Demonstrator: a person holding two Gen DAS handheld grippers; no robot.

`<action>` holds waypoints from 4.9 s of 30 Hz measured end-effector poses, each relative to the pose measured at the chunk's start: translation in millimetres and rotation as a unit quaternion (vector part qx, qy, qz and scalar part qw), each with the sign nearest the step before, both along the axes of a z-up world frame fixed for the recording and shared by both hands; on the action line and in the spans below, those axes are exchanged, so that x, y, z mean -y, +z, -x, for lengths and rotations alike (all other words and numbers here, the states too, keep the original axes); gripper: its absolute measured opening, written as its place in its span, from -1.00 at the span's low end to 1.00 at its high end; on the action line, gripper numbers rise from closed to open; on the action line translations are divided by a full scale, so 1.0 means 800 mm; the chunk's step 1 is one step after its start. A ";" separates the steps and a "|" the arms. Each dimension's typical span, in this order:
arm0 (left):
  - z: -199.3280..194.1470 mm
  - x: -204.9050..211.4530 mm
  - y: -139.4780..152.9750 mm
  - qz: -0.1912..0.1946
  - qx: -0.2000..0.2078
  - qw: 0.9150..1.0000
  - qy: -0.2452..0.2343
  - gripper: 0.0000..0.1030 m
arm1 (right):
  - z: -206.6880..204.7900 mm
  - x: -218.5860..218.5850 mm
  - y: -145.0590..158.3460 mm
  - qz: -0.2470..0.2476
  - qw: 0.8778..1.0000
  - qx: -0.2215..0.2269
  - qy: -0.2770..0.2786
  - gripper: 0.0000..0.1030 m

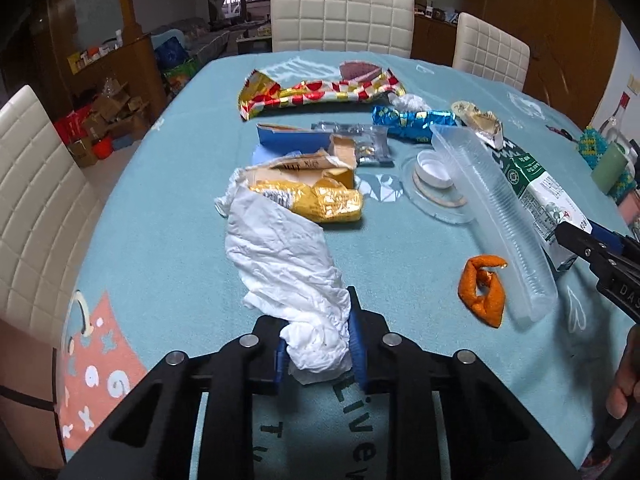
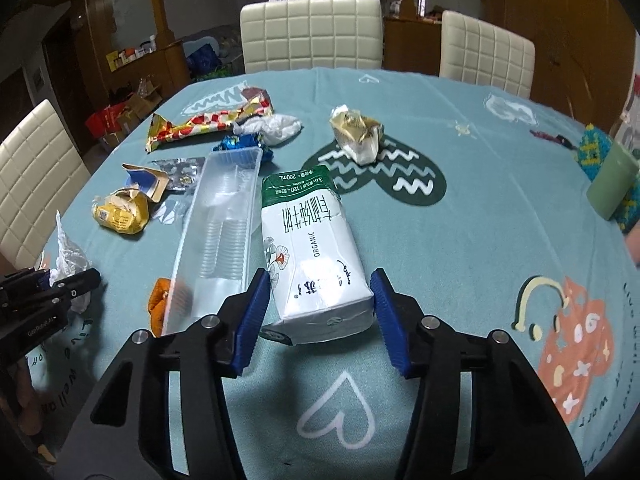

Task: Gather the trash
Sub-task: 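Grasp the white tissue with the left gripper while the right grasps the milk carton, then drop the tissue into the clear bin with left gripper while right drops the carton, then grasp the clear plastic cup tray with the right gripper, then grasp the yellow chip bag with the left gripper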

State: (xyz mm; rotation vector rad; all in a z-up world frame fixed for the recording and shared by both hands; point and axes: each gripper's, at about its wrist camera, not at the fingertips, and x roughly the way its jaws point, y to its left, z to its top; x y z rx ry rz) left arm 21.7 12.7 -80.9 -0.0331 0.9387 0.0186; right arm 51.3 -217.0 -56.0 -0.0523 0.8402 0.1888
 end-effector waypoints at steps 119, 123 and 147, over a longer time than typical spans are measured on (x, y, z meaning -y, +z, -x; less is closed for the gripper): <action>-0.106 -0.004 -0.001 -0.008 -0.002 1.000 -0.024 0.69 | -0.078 -0.070 -0.032 -0.056 0.994 -0.062 0.076 -0.15; -0.112 -0.003 0.000 -0.011 -0.003 1.000 -0.015 0.69 | -0.078 -0.069 -0.032 -0.059 0.993 -0.064 0.075 -0.14; -0.122 -0.004 0.000 0.002 0.020 1.000 -0.023 0.01 | -0.074 -0.072 -0.034 -0.058 0.993 -0.061 0.084 -0.14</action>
